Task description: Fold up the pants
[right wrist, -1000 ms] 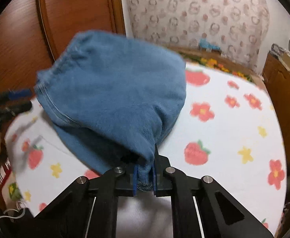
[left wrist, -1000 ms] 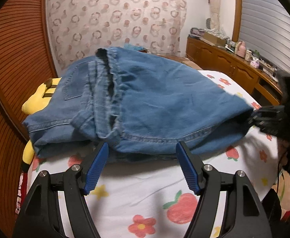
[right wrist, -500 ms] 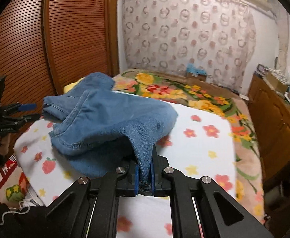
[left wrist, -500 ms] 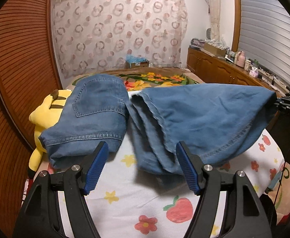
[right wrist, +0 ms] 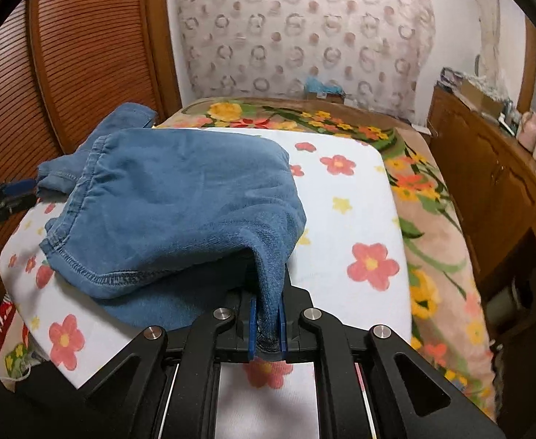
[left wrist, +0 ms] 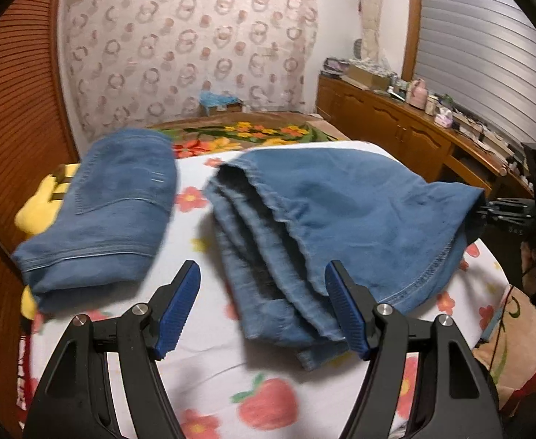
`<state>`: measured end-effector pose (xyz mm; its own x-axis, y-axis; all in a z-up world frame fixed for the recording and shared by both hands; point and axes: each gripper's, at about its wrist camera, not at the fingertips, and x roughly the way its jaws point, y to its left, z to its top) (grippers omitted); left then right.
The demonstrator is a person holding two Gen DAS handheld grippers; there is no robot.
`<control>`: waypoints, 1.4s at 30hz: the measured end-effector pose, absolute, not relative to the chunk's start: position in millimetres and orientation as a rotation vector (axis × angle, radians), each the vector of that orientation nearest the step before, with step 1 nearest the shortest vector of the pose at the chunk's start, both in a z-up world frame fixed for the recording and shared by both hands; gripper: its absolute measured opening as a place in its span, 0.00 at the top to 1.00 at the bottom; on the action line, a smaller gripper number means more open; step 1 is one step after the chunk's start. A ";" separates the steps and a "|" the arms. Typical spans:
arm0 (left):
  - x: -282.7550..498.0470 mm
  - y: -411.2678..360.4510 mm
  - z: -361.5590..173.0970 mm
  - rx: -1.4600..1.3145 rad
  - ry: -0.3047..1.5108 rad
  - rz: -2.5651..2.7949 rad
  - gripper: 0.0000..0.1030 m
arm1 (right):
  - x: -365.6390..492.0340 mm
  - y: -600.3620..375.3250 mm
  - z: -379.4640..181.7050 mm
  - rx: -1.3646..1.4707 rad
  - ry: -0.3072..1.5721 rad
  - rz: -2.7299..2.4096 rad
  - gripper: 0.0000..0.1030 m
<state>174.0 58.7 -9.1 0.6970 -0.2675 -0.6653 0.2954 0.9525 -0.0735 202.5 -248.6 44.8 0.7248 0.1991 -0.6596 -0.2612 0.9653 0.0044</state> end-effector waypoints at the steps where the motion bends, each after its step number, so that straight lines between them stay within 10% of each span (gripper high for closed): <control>1: 177.0 51.2 -13.0 0.046 0.744 -0.324 0.31 | 209.5 -248.1 46.9 -0.078 0.715 0.254 0.92; 24: 153.9 85.4 -22.4 0.054 0.757 -0.236 0.30 | 212.3 -181.5 95.2 0.029 0.484 0.447 0.92; 42: 142.4 149.8 6.6 -0.015 0.685 -0.137 0.30 | 230.2 -104.0 40.8 -0.121 0.691 0.723 0.91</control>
<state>142.4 149.8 6.6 0.7657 -0.1306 -0.6298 0.1210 0.9909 -0.0583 230.2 -104.0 40.8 0.5409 0.5682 -0.6201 -0.6450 0.7534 0.1277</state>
